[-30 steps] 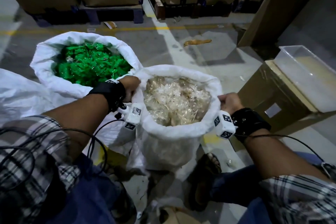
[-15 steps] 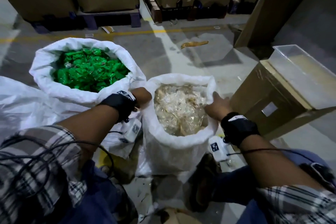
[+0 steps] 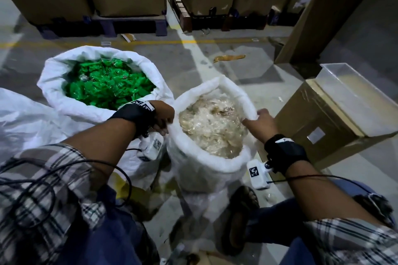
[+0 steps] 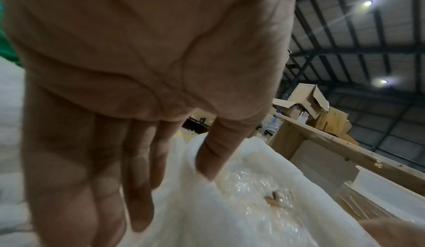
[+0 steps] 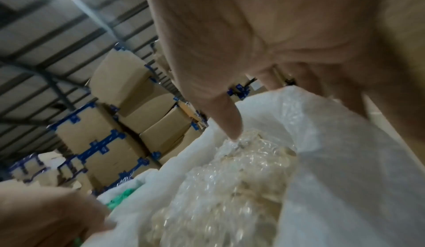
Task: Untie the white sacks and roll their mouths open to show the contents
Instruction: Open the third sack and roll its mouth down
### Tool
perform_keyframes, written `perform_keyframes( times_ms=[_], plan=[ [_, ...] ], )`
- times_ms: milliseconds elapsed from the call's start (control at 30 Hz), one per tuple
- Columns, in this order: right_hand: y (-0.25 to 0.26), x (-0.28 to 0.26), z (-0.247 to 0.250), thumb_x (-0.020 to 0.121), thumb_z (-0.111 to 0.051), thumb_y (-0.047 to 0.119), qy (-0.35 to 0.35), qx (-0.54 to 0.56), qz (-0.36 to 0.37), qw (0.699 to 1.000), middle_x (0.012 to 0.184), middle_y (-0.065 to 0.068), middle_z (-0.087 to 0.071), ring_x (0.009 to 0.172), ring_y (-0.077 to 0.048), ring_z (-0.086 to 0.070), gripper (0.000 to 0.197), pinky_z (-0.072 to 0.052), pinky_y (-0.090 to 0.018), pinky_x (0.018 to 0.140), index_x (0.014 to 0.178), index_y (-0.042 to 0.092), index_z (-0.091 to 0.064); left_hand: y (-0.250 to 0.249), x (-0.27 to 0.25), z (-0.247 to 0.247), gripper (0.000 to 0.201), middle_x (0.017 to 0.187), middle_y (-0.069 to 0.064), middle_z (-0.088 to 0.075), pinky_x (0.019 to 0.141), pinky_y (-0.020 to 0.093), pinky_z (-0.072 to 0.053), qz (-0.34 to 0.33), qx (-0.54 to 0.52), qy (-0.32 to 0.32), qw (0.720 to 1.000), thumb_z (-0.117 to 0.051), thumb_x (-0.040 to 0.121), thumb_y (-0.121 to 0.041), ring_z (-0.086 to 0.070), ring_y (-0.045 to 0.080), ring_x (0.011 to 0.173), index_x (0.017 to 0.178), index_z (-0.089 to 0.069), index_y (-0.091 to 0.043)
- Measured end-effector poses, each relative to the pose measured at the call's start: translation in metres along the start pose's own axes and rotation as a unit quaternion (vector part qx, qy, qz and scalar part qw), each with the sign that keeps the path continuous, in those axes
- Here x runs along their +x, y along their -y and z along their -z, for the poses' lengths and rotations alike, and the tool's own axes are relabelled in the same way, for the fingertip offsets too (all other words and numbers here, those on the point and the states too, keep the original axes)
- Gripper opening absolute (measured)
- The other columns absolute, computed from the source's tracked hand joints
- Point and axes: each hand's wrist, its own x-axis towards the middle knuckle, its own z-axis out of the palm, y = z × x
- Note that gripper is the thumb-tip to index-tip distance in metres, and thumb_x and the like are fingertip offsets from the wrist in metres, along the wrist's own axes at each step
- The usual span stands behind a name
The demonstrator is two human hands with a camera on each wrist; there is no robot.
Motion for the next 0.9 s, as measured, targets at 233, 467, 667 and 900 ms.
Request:
perform_keyframes(
  times_ms=[233, 467, 667, 900],
  plan=[
    [-0.006, -0.005, -0.015, 0.086, -0.074, 0.024, 0.114, -0.085, -0.078, 0.987, 0.141, -0.022, -0.05, 0.109, -0.036, -0.061, 0.107, -0.05, -0.028, 0.058, 0.158, 0.011, 0.005, -0.014, 0.011, -0.022, 0.059, 0.092, 0.016, -0.072, 0.077, 0.051, -0.062, -0.107, -0.048, -0.059, 0.991, -0.061, 0.091, -0.058, -0.075, 0.033, 0.082, 0.103, -0.063, 0.001],
    [0.01, 0.025, -0.016, 0.088, -0.048, 0.003, -0.059, 0.14, 0.027, 0.988, 0.135, -0.018, -0.059, 0.118, -0.039, -0.059, 0.058, -0.056, -0.046, 0.091, 0.143, 0.022, -0.05, -0.039, 0.018, -0.003, 0.029, 0.117, 0.023, -0.068, 0.083, 0.037, -0.048, -0.139, 0.079, -0.24, 0.957, -0.048, 0.098, -0.009, -0.064, 0.039, 0.111, 0.114, -0.067, 0.005],
    [0.052, 0.071, -0.004, 0.087, -0.055, 0.006, -0.097, 0.312, 0.073, 0.942, 0.116, -0.016, -0.068, 0.106, -0.038, -0.066, 0.038, -0.057, -0.059, 0.087, 0.12, 0.023, -0.065, -0.052, 0.045, 0.026, 0.03, 0.118, 0.027, -0.066, 0.088, 0.039, -0.047, -0.13, -0.057, -0.315, 0.938, -0.052, 0.1, -0.016, -0.062, 0.041, 0.11, 0.116, -0.065, 0.006],
    [0.064, 0.114, -0.002, 0.078, -0.047, 0.001, -0.107, 0.374, 0.023, 0.921, 0.12, -0.011, -0.068, 0.11, -0.035, -0.067, 0.051, -0.056, -0.055, 0.094, 0.122, 0.017, -0.065, -0.062, 0.067, 0.016, 0.03, 0.118, 0.021, -0.07, 0.09, 0.034, -0.048, -0.175, -0.161, -0.328, 0.914, -0.055, 0.1, -0.019, -0.064, 0.037, 0.111, 0.121, -0.068, -0.003]
  ],
)
